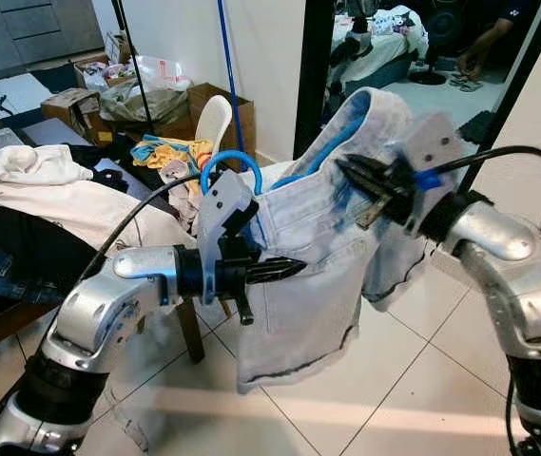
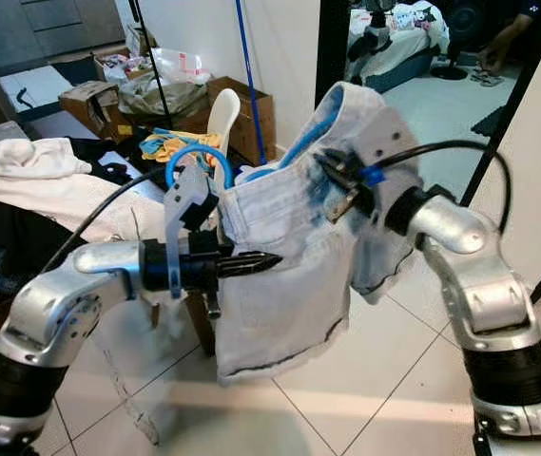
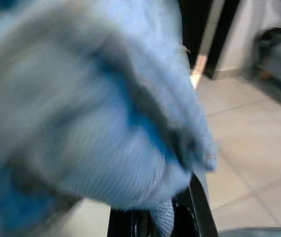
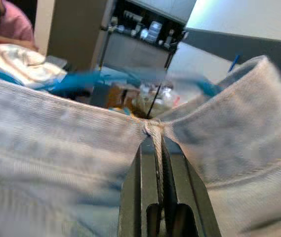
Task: Hang hanger
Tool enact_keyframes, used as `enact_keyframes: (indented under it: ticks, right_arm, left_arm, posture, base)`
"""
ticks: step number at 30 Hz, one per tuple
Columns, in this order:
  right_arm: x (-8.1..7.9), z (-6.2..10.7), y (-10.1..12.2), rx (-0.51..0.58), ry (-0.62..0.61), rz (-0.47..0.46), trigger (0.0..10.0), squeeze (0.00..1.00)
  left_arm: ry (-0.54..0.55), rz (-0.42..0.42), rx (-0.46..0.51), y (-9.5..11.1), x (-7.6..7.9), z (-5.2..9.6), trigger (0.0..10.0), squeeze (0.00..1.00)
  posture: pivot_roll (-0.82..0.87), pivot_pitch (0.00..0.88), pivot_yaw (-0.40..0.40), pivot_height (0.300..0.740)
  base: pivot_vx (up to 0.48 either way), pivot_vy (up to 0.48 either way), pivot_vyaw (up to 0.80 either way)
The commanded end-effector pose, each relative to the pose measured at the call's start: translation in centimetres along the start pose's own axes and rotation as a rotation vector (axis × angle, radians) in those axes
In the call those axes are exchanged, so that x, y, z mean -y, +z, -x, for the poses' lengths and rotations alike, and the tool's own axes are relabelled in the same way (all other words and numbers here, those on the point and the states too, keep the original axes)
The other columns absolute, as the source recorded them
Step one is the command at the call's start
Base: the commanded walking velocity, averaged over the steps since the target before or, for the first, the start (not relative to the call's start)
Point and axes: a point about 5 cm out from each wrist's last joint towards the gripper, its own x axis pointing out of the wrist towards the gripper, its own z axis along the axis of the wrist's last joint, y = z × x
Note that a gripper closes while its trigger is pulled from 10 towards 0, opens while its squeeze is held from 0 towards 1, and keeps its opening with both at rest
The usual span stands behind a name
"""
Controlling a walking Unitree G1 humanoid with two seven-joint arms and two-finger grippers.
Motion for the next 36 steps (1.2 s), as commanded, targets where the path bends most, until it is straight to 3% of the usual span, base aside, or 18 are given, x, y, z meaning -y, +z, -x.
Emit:
enact_keyframes:
  ticks: [1,6,9,16,22,25,26,28,29,31,32,33,35,36]
  right_arm:
    - [0.8,1.2,0.0,0.014,-0.012,-0.012,0.0,0.0]
    - [0.0,3.2,0.4,0.067,0.138,-0.093,0.0,0.0]
    - [-0.1,3.6,0.5,0.072,0.161,-0.107,0.0,0.0]
    - [-0.5,3.3,0.9,0.094,0.183,-0.109,0.0,0.0]
    - [-0.2,3.1,0.3,0.068,0.151,-0.096,0.0,0.0]
    - [-1.2,3.0,-1.0,-0.003,0.184,-0.093,0.0,0.0]
    - [-1.2,3.0,-1.0,-0.003,0.184,-0.093,0.0,0.0]
    - [-2.4,2.8,-2.1,-0.059,0.211,-0.091,0.0,0.0]
    - [-2.4,2.8,-2.1,-0.059,0.211,-0.091,0.0,0.0]
    - [-3.9,2.5,-2.9,-0.106,0.256,-0.083,0.0,0.0]
    - [-3.9,2.5,-2.9,-0.106,0.256,-0.083,0.0,0.0]
    - [-4.8,2.3,-3.2,-0.121,0.284,-0.089,0.0,0.0]
    - [-7.0,1.9,-3.8,-0.154,0.366,-0.092,0.0,0.0]
    - [-7.0,1.9,-3.8,-0.154,0.366,-0.092,0.0,0.0]
  left_arm:
    - [0.044,-0.031,0.024,0.8,-0.9,1.0,10.0,0.0]
    - [0.041,-0.03,0.028,1.0,-0.8,1.2,10.0,0.0]
    - [0.028,-0.024,0.026,0.9,-0.6,1.0,10.0,0.0]
    - [-0.044,-0.01,0.013,0.4,0.6,0.3,10.0,0.0]
    - [-0.072,-0.006,-0.043,-0.3,0.6,0.8,10.0,0.0]
    - [-0.1,0.018,-0.264,-2.9,-0.1,3.2,10.0,0.0]
    - [-0.1,0.018,-0.264,-2.9,-0.1,3.2,10.0,0.0]
    - [-0.141,0.059,-0.477,-5.1,-0.8,6.0,10.0,0.0]
    - [-0.141,0.059,-0.477,-5.1,-0.8,6.0,10.0,0.0]
    - [-0.197,0.081,-0.634,-6.0,-1.2,8.5,10.0,0.0]
    - [-0.197,0.081,-0.634,-6.0,-1.2,8.5,10.0,0.0]
    - [-0.223,0.083,-0.687,-5.9,-1.6,9.5,10.0,0.0]
    - [-0.249,0.03,-0.8,-5.4,-3.0,11.1,10.0,0.0]
    - [-0.249,0.03,-0.8,-5.4,-3.0,11.1,10.0,0.0]
  posture:
    - [0.0,0.074,0.033,0.74]
    - [0.01,0.077,0.036,0.74]
    - [0.01,0.078,0.039,0.74]
    - [0.01,0.078,0.042,0.74]
    - [0.01,0.079,0.041,0.74]
    - [0.01,0.08,0.047,0.74]
    - [0.01,0.08,0.047,0.74]
    - [0.02,0.079,0.056,0.74]
    - [0.02,0.079,0.056,0.74]
    - [0.03,0.078,0.057,0.74]
    - [0.03,0.078,0.057,0.74]
    - [0.03,0.075,0.06,0.74]
    - [0.04,0.072,0.064,0.74]
    - [0.04,0.072,0.064,0.74]
  base:
    - [0.0,0.0,0.0]
    - [0.0,0.0,0.0]
    - [0.0,0.0,0.0]
    - [0.0,0.0,0.0]
    - [0.0,0.0,0.0]
    - [0.0,0.0,0.0]
    - [0.0,0.0,0.0]
    - [0.0,0.0,0.0]
    - [0.0,0.0,0.0]
    - [0.0,0.0,0.0]
    - [0.0,0.0,0.0]
    - [0.0,0.0,0.0]
    - [0.0,0.0,0.0]
    - [0.0,0.0,0.0]
